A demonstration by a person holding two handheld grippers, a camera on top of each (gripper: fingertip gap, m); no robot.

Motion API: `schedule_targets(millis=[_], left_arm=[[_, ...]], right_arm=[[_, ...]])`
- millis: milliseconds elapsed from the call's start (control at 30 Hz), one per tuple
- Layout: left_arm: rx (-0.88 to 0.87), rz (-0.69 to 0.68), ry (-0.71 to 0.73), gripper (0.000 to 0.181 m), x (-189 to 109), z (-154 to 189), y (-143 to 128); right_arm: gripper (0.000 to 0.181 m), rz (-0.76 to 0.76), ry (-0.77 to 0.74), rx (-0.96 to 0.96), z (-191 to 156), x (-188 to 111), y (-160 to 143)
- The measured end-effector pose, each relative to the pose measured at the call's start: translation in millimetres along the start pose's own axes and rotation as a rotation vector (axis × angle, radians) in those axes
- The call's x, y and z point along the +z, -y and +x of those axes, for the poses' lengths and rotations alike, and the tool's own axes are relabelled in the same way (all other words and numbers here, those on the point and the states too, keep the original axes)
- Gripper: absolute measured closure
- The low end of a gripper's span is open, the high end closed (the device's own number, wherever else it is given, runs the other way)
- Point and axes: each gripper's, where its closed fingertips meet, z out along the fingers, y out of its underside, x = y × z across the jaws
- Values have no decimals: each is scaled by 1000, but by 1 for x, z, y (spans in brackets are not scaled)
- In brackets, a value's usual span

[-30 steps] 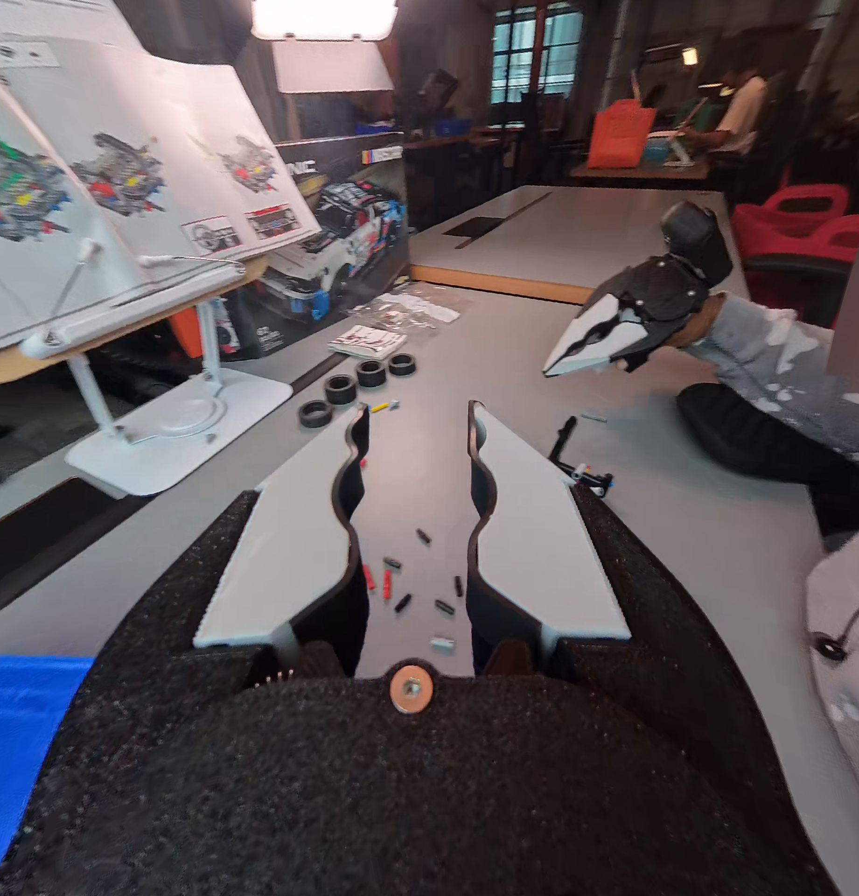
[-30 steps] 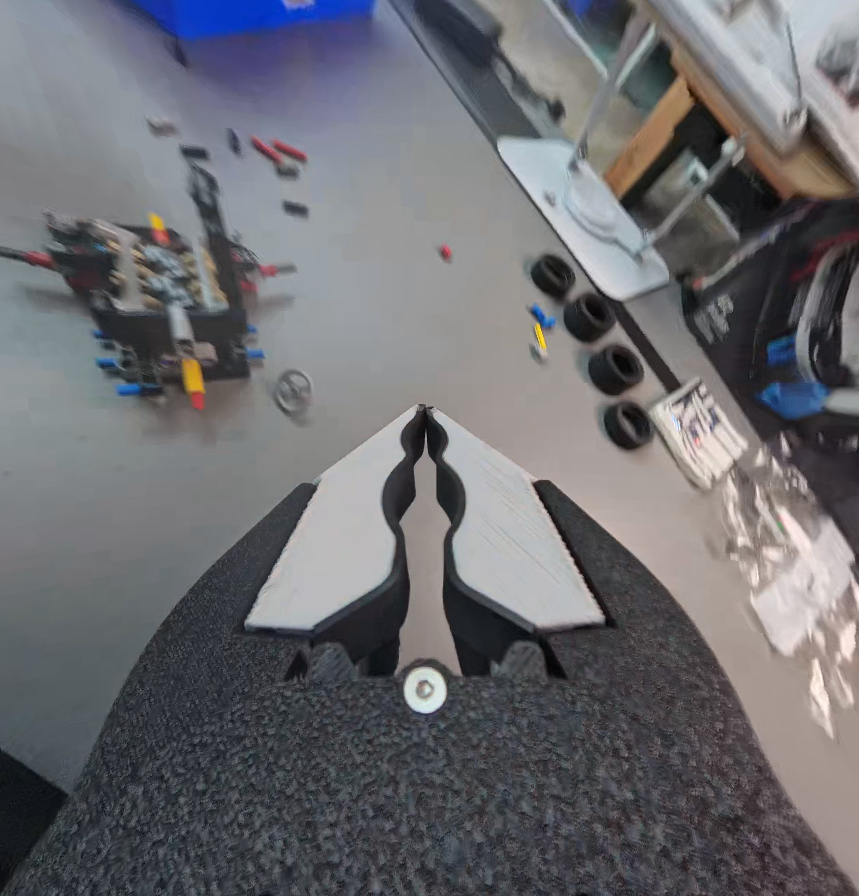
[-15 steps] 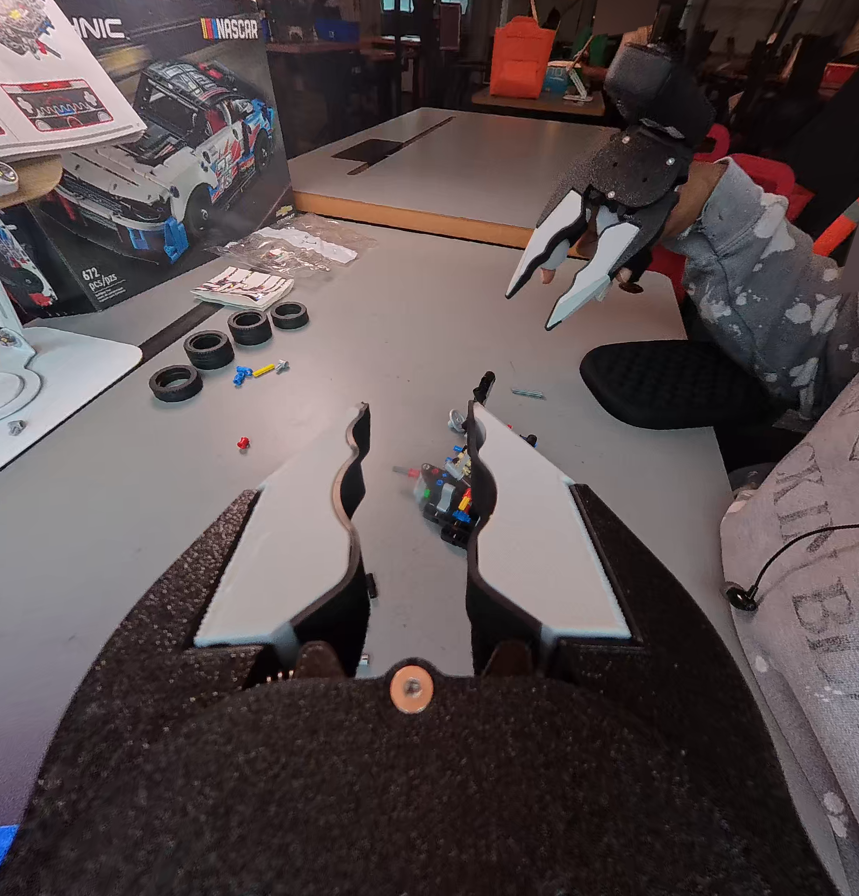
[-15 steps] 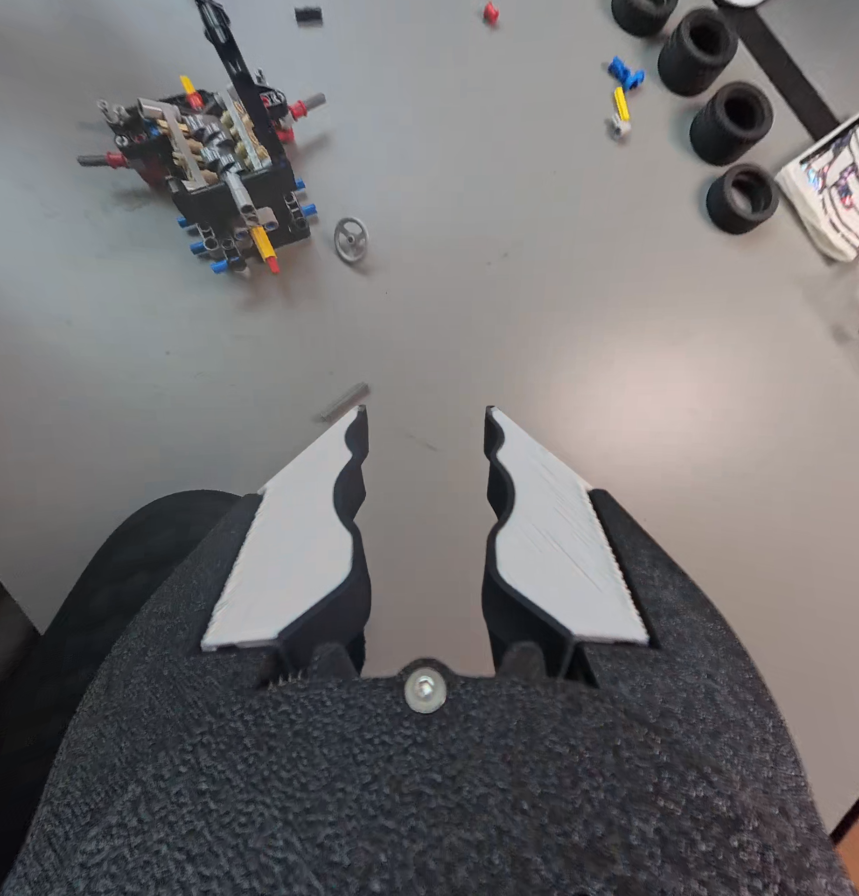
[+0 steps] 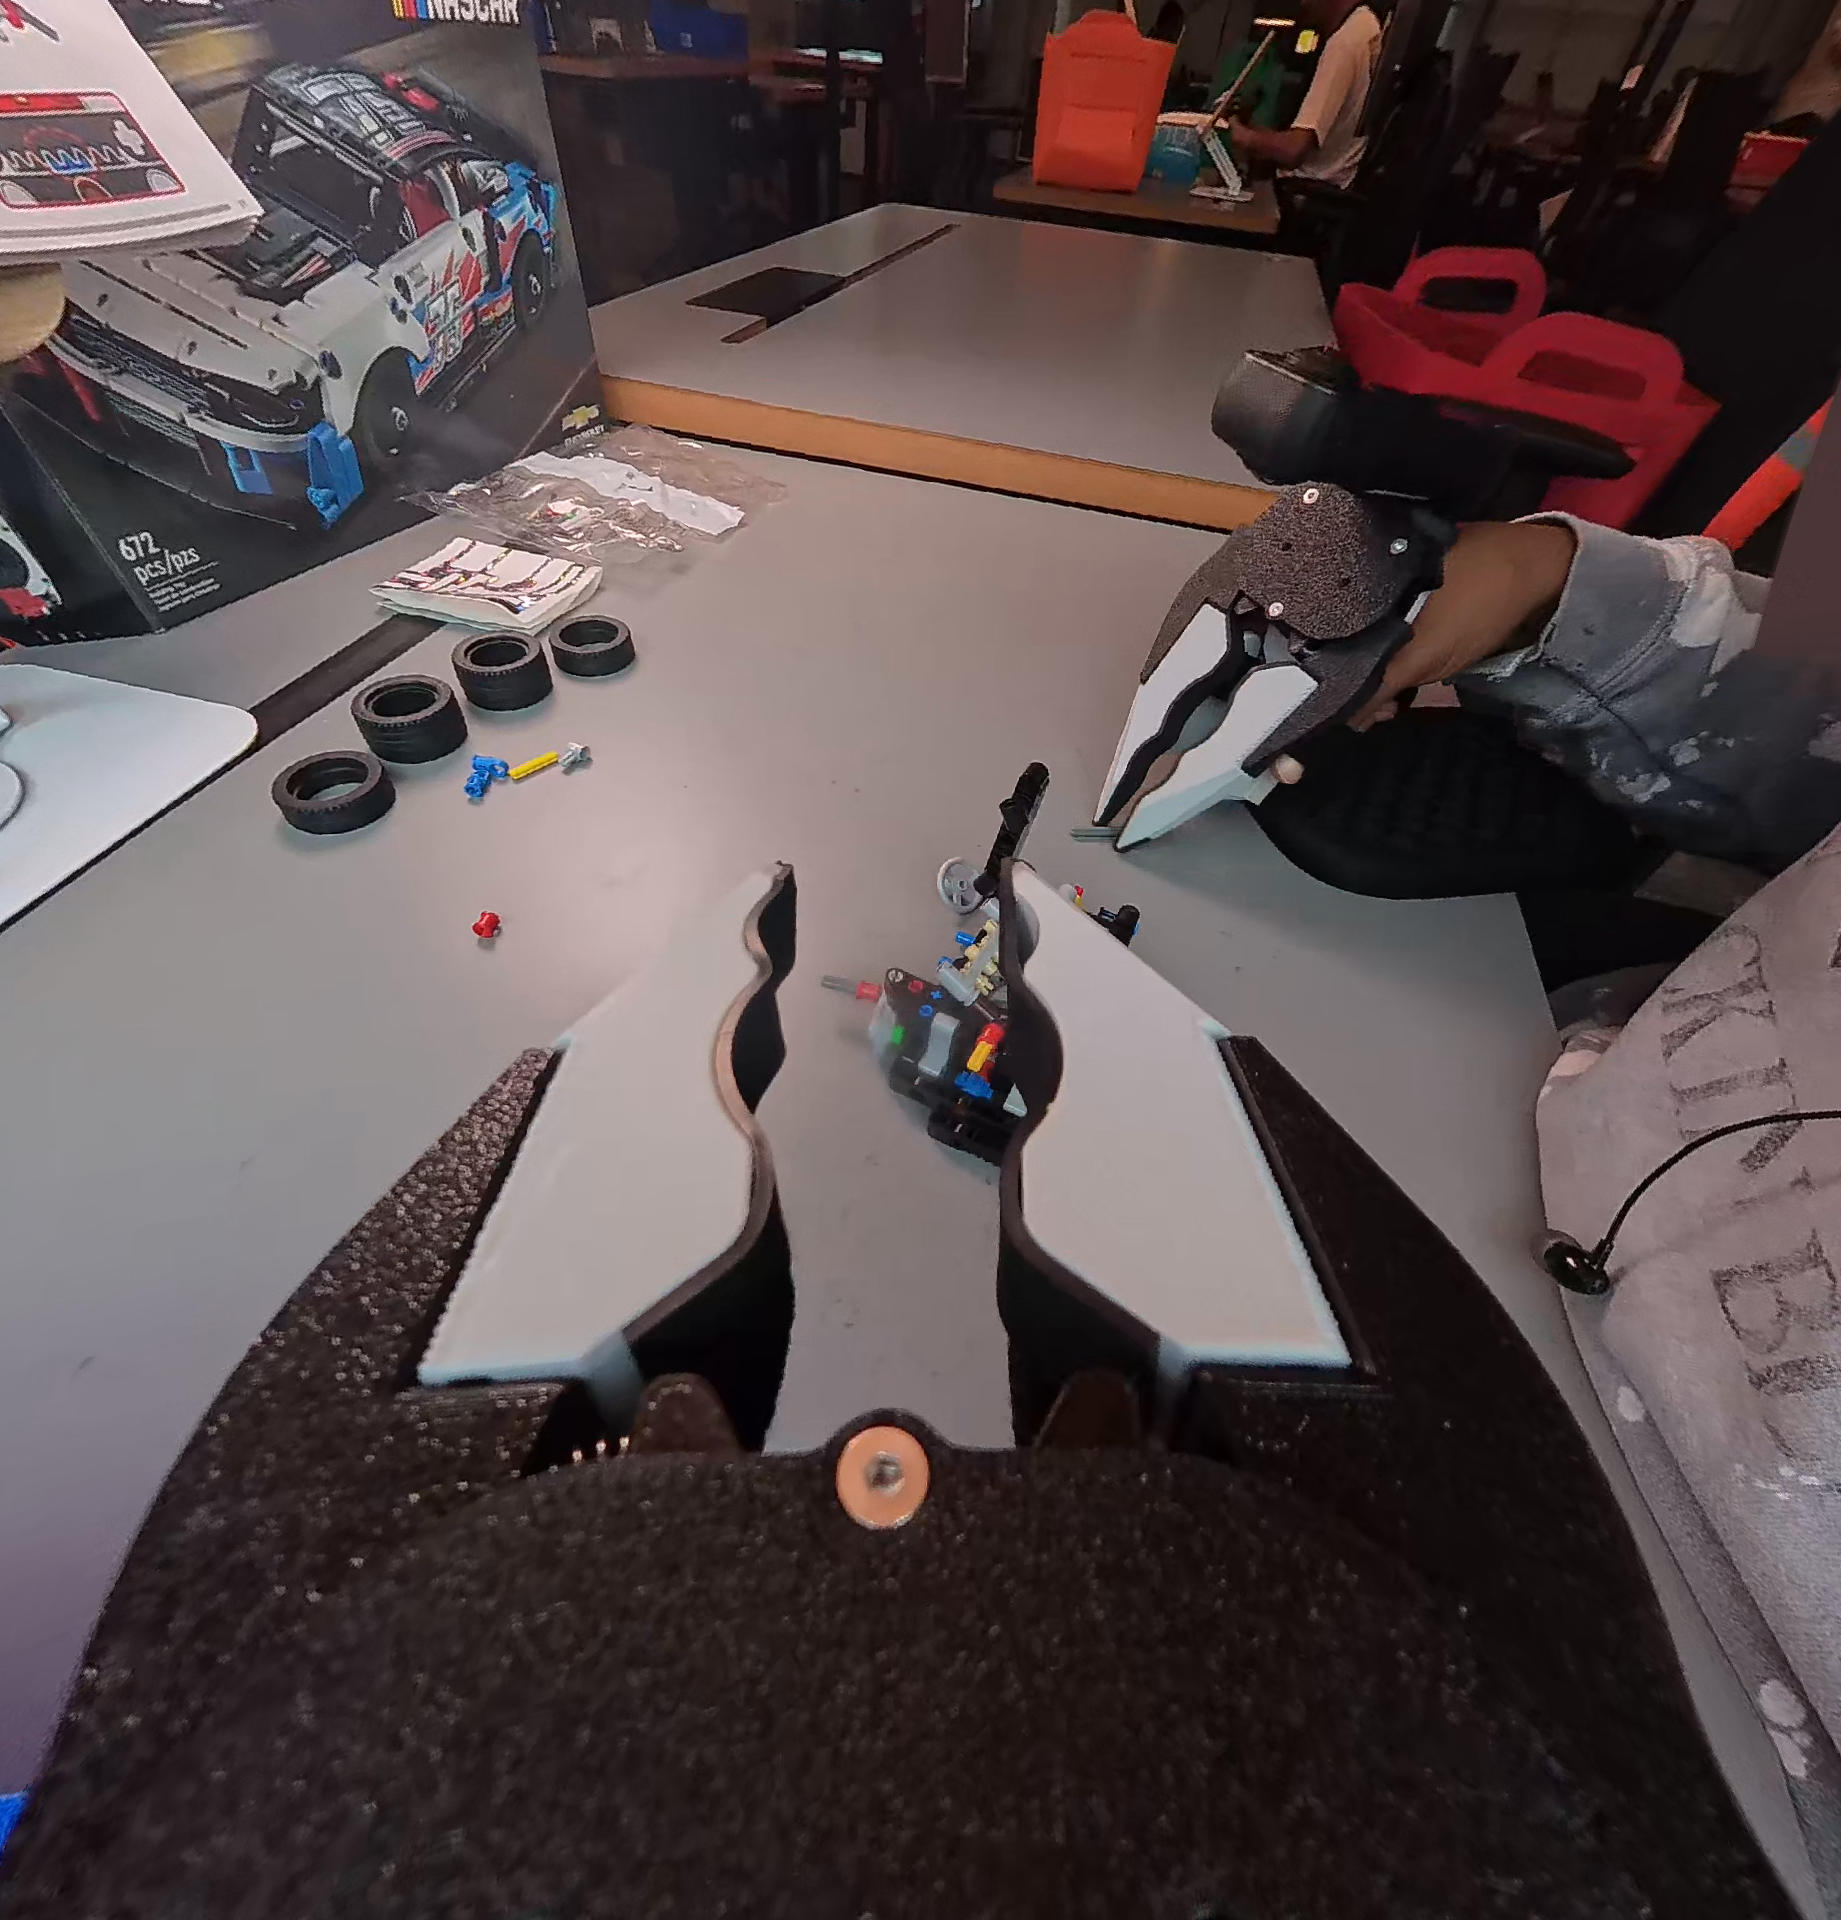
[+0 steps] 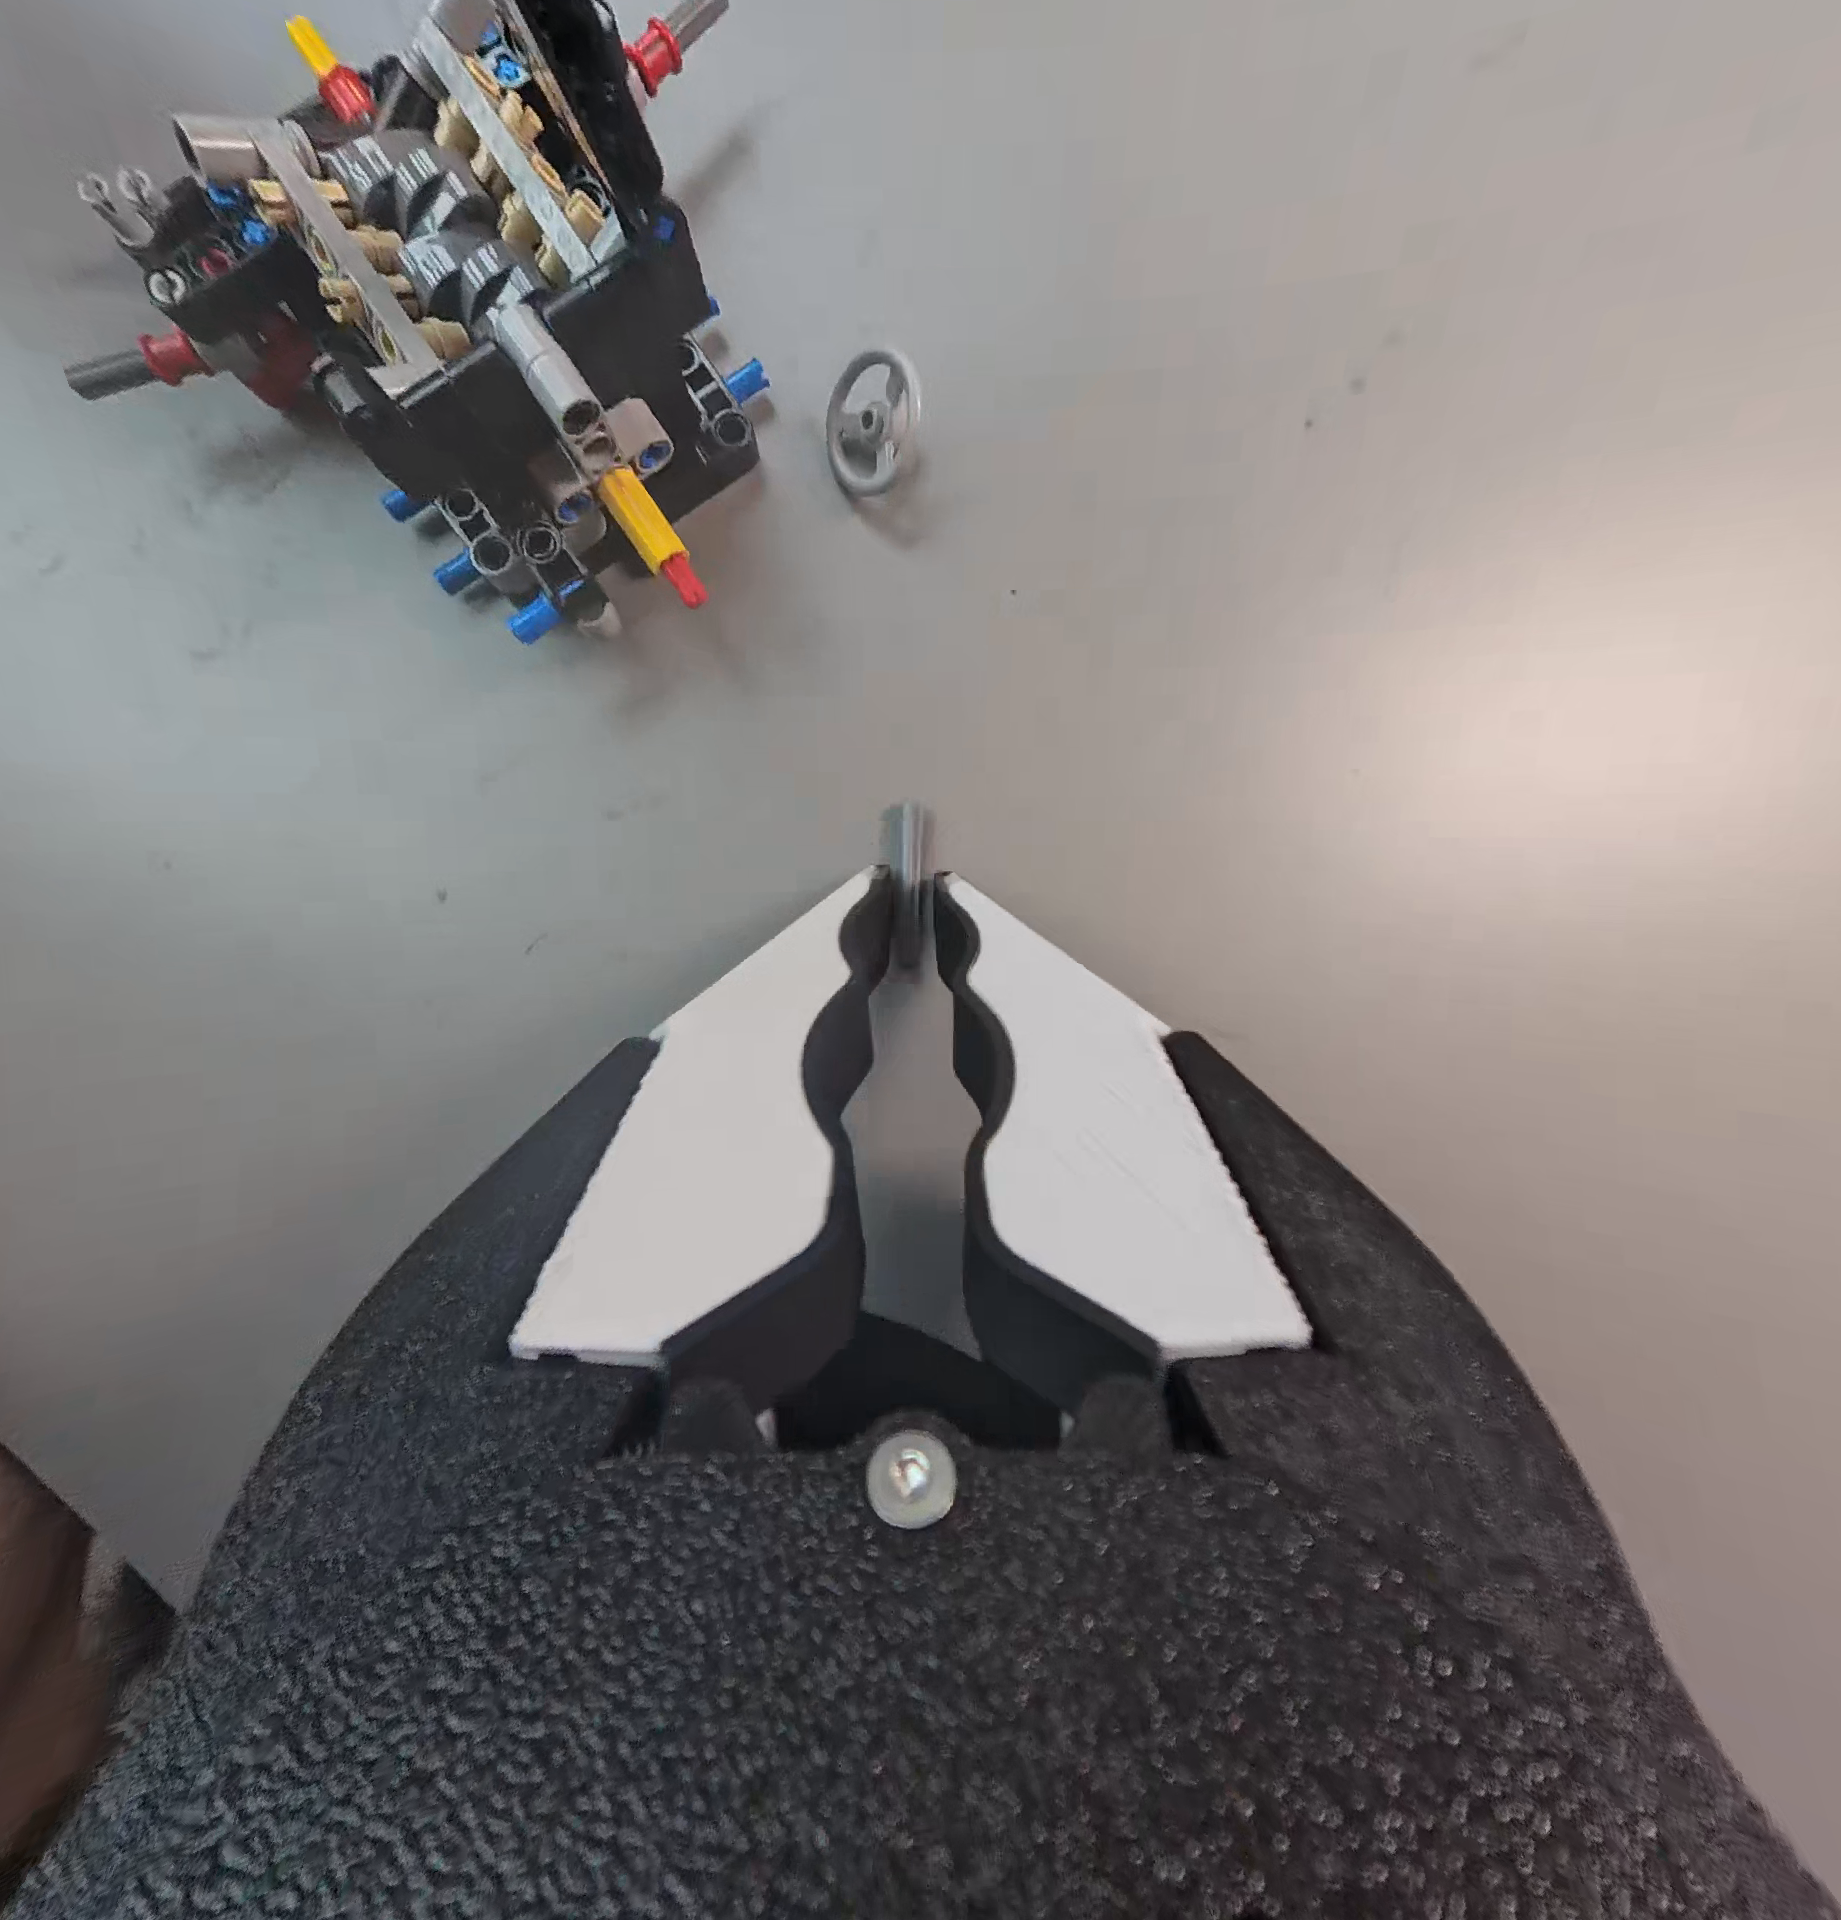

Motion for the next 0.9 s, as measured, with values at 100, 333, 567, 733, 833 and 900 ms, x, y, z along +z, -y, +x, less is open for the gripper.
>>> schedule_targets(millis=[100, 333, 567, 733, 833, 900], left_arm=[[-11, 1, -21, 144, 2, 5, -2], [-134, 48, -247, 149, 19, 46, 7], [-246, 21, -361, 163, 35, 72, 7], [-198, -11, -308, 168, 33, 65, 1], [-177, -27, -303, 171, 33, 66, 1], [-168, -30, -308, 176, 33, 68, 1]], right_arm=[[177, 48, -29, -107, 7, 0, 7], [177, 691, 5, -531, -73, -69, 124], [177, 739, 35, -703, -113, -62, 155], [177, 735, 26, -720, -112, -63, 158], [177, 728, -1, -743, -111, -62, 158], [177, 725, -9, -756, -111, -62, 158]])
